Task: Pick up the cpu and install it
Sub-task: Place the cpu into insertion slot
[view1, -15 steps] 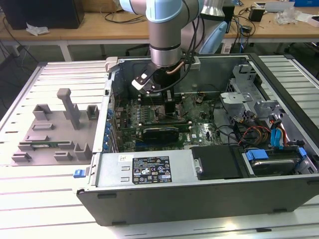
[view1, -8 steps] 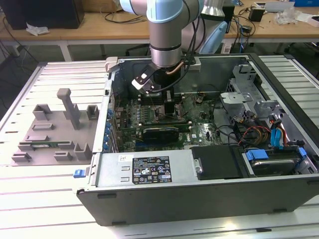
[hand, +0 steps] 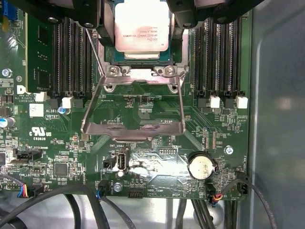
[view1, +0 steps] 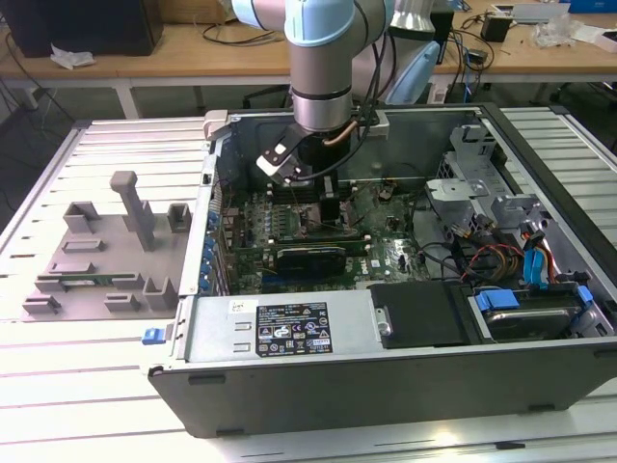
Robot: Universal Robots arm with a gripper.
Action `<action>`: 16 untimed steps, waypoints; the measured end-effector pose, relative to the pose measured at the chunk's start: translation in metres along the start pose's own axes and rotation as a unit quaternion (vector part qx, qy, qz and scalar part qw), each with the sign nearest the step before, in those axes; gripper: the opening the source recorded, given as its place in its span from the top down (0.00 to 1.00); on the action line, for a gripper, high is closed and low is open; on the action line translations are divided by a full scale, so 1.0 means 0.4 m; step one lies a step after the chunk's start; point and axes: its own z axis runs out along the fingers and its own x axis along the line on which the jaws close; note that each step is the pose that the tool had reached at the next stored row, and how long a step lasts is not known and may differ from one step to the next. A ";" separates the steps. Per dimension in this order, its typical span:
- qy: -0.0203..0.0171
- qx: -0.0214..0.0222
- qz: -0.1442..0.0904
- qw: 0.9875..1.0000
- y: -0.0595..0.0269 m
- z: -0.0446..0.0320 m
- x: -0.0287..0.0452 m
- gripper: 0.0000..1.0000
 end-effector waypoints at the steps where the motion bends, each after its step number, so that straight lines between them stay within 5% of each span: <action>1: 0.000 0.000 0.000 1.000 0.000 0.001 0.000 0.46; 16: 0.001 0.000 0.000 1.000 0.000 0.002 0.000 0.38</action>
